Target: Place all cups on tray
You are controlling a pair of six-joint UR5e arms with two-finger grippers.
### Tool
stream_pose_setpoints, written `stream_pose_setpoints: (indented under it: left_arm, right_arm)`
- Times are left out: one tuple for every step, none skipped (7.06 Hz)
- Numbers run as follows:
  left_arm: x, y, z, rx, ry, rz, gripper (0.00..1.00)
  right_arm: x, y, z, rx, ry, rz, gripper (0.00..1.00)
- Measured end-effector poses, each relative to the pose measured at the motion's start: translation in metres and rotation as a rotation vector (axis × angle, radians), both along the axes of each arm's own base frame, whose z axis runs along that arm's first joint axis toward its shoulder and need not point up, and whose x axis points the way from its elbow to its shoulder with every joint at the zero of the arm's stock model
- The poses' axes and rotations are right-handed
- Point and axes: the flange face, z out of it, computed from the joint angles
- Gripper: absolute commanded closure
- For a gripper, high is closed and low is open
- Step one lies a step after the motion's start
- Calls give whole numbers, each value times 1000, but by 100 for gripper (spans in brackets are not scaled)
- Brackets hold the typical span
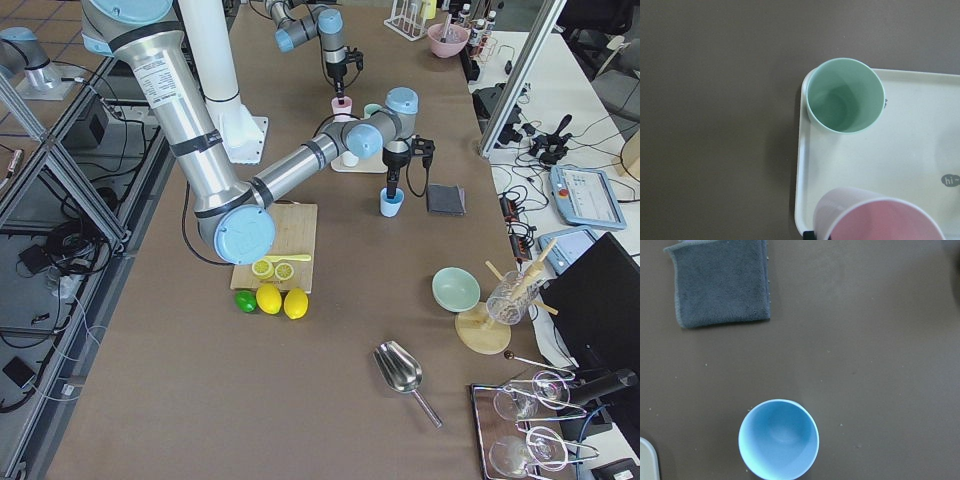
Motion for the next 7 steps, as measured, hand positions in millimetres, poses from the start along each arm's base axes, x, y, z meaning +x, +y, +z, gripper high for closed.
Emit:
stream_pose_setpoints:
  left_arm:
    - [13,1,4,8,-2,-1,100]
    - [24,-2,8,14,-4,-4,100]
    - [33,-6,14,21,-1,-7,100]
    - [39,-9,18,27,4,-9,4]
    - [40,-13,21,28,2,-12,2]
    - [40,-15,26,28,-6,-11,2]
    - [34,-20,22,34,1,-16,2]
  right_arm:
    - [2,-5,4,10,1,3,0]
    - [4,-7,6,14,1,5,0]
    - [5,-8,6,16,1,7,0]
    - [5,-9,6,17,1,8,0]
    - [5,-9,6,16,1,9,0]
    - [5,-9,6,16,0,10,0]
    - [5,-9,6,15,2,10,0]
